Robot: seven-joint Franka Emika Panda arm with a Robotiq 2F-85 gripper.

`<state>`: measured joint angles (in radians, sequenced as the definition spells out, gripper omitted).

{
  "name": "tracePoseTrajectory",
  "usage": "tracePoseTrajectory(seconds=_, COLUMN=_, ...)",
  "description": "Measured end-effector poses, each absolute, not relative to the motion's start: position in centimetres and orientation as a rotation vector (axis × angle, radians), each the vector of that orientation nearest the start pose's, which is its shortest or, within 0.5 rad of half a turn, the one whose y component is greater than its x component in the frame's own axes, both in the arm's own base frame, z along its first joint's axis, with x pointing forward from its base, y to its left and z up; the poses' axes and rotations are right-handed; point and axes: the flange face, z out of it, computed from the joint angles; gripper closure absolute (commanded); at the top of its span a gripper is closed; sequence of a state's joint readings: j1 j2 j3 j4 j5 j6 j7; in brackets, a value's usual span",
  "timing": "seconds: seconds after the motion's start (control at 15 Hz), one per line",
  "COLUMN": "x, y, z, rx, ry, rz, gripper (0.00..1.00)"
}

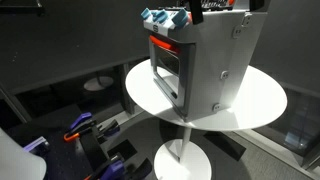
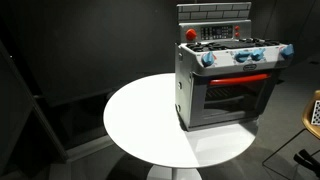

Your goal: Press the top button on the right.

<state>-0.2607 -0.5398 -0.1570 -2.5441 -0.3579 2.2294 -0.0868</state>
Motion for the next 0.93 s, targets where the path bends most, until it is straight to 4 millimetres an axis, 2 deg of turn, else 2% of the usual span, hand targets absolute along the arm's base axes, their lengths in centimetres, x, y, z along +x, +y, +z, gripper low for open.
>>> tracePoseTrajectory(seconds=0.47, x=36.4, y=-17.5, z=47.4, rx=-3.395, ry=0.217, rz=-0.29, gripper=0.0)
tracePoseTrajectory(seconds=0.67, x=37.4, y=-17.1, z=48.2, rx=-3.391, ry=0.186, rz=-0.406, gripper=0.0)
tracePoseTrajectory(seconds=0.93, x=40.0, y=-15.6, z=50.2, rx=-3.366, ry=0.113, rz=-0.635, gripper=0.0)
